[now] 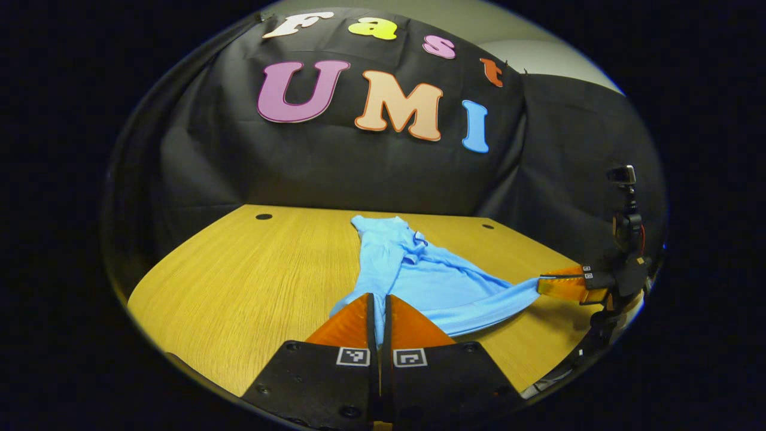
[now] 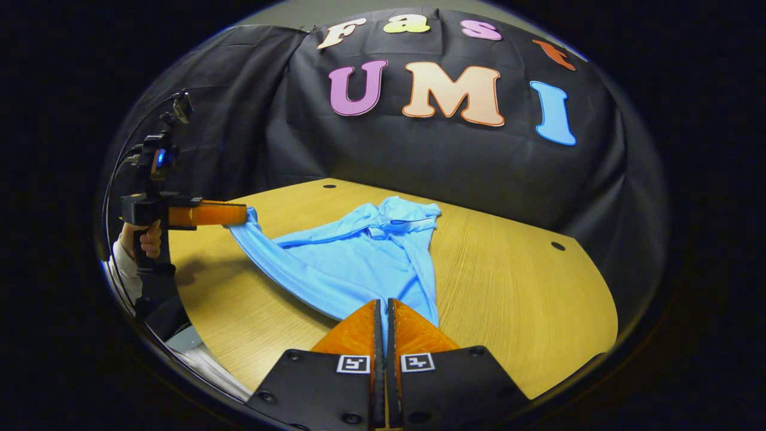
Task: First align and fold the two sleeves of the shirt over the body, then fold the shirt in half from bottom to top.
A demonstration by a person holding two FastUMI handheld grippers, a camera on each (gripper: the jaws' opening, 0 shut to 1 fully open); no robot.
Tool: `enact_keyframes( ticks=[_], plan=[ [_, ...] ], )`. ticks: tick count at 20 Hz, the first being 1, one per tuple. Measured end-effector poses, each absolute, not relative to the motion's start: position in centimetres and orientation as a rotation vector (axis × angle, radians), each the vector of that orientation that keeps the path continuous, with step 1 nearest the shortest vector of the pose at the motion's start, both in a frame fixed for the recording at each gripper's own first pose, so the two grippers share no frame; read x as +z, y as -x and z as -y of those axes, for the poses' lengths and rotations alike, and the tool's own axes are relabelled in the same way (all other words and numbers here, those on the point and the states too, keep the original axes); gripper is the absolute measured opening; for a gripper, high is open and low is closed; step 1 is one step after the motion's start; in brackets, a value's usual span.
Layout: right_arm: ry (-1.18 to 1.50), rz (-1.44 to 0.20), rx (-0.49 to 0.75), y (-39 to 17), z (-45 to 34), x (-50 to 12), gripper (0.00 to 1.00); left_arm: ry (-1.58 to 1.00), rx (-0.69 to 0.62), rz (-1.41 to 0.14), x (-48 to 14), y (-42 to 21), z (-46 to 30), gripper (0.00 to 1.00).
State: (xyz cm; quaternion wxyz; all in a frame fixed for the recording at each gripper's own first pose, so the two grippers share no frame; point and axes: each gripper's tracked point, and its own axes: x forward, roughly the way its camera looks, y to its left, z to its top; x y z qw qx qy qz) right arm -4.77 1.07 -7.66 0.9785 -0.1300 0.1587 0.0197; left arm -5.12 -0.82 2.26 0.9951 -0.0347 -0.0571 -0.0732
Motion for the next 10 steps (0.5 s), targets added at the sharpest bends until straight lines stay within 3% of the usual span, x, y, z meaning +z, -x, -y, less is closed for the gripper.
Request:
enact_keyframes(
  ticks=[10],
  plan=[
    [0.275, -0.271, -0.034, -5.6, 1.8, -1.8, 0.04, 0.144, -0.172, 0.210, 12.7, -3.4, -0.4, 0.00]
  ],
)
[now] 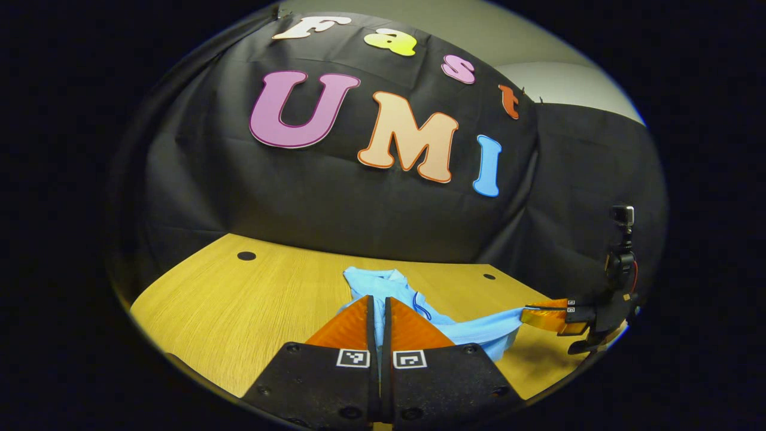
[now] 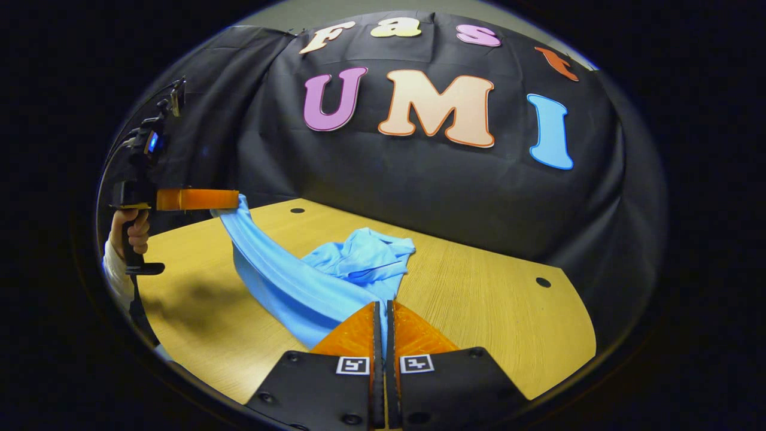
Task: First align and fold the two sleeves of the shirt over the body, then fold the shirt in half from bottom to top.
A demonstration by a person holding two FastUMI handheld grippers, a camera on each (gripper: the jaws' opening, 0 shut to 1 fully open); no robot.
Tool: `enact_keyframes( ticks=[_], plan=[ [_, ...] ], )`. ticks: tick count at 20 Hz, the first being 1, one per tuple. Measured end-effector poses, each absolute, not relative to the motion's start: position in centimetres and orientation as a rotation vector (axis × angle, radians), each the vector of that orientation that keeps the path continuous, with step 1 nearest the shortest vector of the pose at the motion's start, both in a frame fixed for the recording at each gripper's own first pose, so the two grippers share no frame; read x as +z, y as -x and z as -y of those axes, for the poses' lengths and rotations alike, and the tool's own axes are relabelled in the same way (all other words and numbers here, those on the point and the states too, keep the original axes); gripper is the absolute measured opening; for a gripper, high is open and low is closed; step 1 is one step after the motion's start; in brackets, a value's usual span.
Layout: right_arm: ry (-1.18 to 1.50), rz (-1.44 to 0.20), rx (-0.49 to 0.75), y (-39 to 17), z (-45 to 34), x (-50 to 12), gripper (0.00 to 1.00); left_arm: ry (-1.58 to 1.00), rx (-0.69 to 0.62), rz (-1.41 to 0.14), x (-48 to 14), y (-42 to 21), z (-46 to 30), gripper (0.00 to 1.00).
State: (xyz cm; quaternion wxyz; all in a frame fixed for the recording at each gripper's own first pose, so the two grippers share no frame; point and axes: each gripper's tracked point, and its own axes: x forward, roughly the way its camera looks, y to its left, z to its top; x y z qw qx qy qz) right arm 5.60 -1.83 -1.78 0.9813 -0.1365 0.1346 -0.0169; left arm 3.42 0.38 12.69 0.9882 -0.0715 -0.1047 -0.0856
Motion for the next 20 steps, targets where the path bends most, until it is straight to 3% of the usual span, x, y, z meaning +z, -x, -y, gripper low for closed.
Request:
enact_keyframes(
  ticks=[13, 20],
  plan=[
    [0.131, -0.342, -0.177, -22.1, 7.5, 1.7, 0.04, 0.183, -0.111, 0.206, 18.4, -18.9, -3.3, 0.00],
    [0.074, -0.384, -0.211, -30.0, 8.9, -3.0, 0.04, 0.153, 0.021, 0.157, 16.4, -27.3, -7.2, 0.00]
  ],
)
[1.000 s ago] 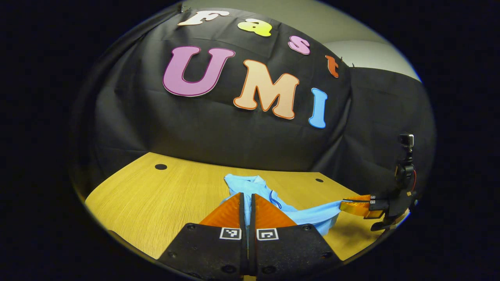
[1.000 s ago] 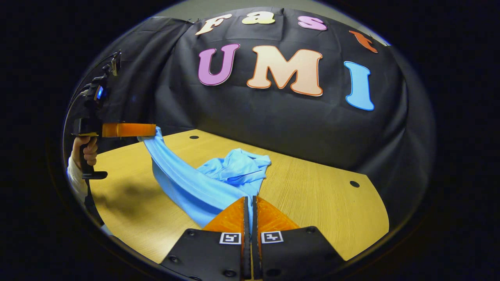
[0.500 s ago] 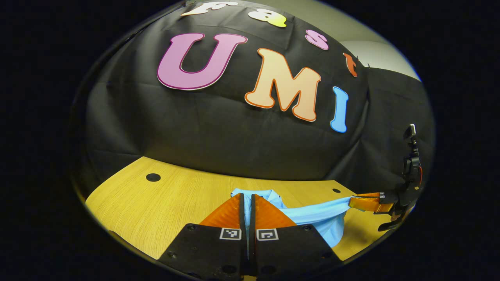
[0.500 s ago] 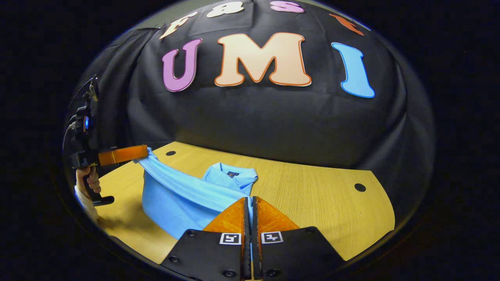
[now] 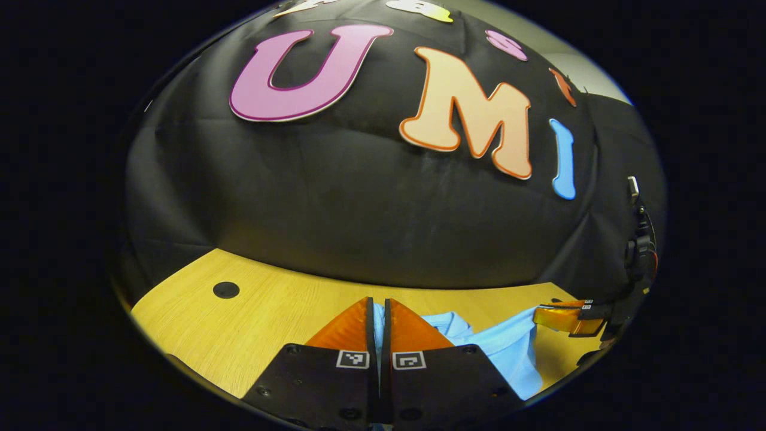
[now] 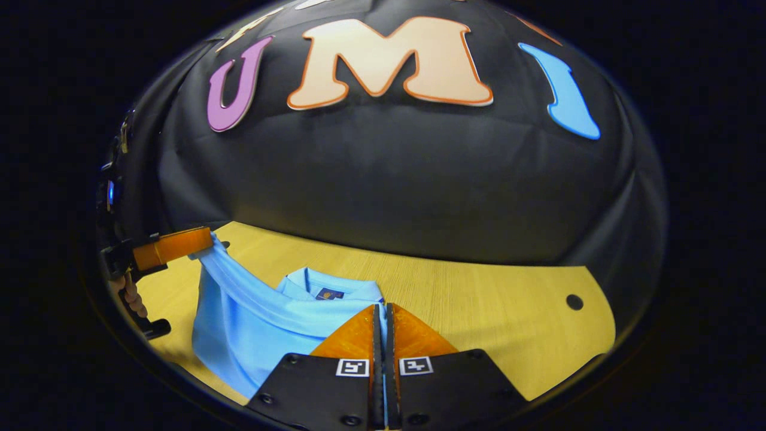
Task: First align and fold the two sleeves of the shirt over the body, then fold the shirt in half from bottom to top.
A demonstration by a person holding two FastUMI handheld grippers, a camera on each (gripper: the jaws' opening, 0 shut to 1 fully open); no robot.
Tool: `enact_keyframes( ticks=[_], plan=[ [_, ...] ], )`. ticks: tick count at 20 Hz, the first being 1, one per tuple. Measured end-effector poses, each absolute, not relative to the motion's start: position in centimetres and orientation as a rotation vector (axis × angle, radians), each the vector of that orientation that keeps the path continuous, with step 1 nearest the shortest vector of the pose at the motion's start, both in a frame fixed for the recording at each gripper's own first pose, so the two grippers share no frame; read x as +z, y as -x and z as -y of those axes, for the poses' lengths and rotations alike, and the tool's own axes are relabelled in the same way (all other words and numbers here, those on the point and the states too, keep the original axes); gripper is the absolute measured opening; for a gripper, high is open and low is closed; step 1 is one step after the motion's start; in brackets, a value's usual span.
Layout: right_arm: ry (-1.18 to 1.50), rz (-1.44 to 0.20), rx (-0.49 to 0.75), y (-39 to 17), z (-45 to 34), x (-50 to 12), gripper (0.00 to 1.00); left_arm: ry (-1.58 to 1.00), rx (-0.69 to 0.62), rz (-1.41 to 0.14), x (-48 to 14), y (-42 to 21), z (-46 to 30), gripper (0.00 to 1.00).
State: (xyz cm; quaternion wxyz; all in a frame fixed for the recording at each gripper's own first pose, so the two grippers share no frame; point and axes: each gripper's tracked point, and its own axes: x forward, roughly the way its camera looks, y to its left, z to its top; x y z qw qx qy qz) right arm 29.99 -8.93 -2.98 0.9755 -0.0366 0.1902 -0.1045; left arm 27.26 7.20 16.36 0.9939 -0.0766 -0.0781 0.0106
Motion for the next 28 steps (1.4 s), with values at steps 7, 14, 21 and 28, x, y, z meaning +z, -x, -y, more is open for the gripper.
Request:
enact_keyframes(
  ticks=[7, 14, 21, 28],
  plan=[
    [-0.010, -0.409, -0.258, -32.0, 11.8, -5.0, 0.04, 0.122, 0.066, 0.076, 13.1, -31.7, -8.0, 0.00],
    [-0.028, -0.403, -0.218, -30.2, 10.8, -4.1, 0.24, 0.102, 0.176, 0.064, 13.1, -29.2, -10.6, 0.31],
    [-0.082, -0.340, -0.185, -24.7, 10.0, -2.6, 0.98, -0.018, 0.186, 0.133, 13.8, -21.0, -10.5, 0.97],
    [-0.012, -0.213, -0.200, -16.3, 9.2, 0.0, 0.98, 0.031, 0.148, 0.180, 11.3, -12.5, -8.6, 0.97]
  ],
)
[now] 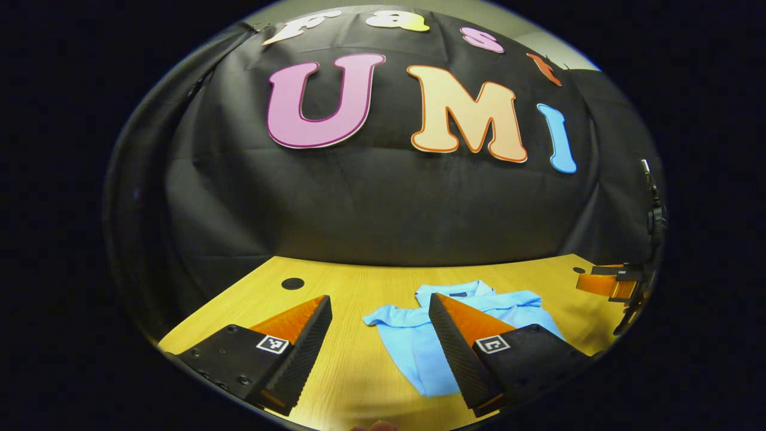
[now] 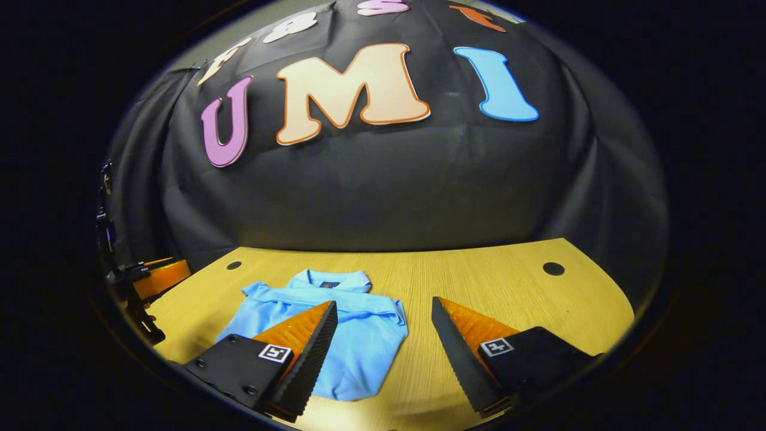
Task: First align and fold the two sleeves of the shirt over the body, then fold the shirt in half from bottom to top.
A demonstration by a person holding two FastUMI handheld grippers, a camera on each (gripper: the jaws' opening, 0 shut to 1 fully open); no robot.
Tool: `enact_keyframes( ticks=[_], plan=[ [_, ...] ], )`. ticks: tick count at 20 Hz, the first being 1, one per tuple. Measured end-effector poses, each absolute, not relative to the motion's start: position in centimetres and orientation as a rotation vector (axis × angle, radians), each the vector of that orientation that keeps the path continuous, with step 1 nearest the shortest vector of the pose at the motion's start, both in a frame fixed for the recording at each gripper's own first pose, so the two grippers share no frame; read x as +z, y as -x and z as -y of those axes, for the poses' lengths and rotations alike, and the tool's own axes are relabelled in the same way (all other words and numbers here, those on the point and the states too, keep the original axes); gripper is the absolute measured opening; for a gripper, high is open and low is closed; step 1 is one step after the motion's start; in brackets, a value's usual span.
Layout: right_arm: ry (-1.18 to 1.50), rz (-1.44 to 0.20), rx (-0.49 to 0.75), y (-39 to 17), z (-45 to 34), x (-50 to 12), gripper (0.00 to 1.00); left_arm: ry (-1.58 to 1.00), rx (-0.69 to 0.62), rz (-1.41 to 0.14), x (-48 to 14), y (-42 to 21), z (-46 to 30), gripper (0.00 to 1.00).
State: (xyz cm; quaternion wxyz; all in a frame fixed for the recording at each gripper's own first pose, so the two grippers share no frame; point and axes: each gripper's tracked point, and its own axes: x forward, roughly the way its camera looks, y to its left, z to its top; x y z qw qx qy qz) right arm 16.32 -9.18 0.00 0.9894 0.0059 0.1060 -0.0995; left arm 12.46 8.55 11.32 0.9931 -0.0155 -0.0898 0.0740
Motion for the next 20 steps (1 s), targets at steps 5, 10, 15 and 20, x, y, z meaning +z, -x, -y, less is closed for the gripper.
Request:
enact_keyframes(
  ticks=[5, 10, 15, 20],
  plan=[
    [0.034, -0.157, -0.174, -10.6, 6.7, 0.7, 0.98, 0.044, 0.149, 0.192, 9.0, -7.9, -7.5, 0.96],
    [0.069, -0.099, -0.148, -5.7, 3.5, 0.5, 0.98, 0.081, 0.182, 0.279, 8.4, -3.8, -6.8, 0.95],
    [0.080, -0.065, -0.152, -3.2, 3.9, 0.4, 0.98, 0.112, 0.200, 0.284, 6.8, -1.8, -6.9, 0.93],
    [0.041, -0.049, -0.167, -1.9, 4.9, 0.5, 0.98, 0.131, 0.206, 0.278, 6.6, -1.4, -6.6, 0.93]
  ],
)
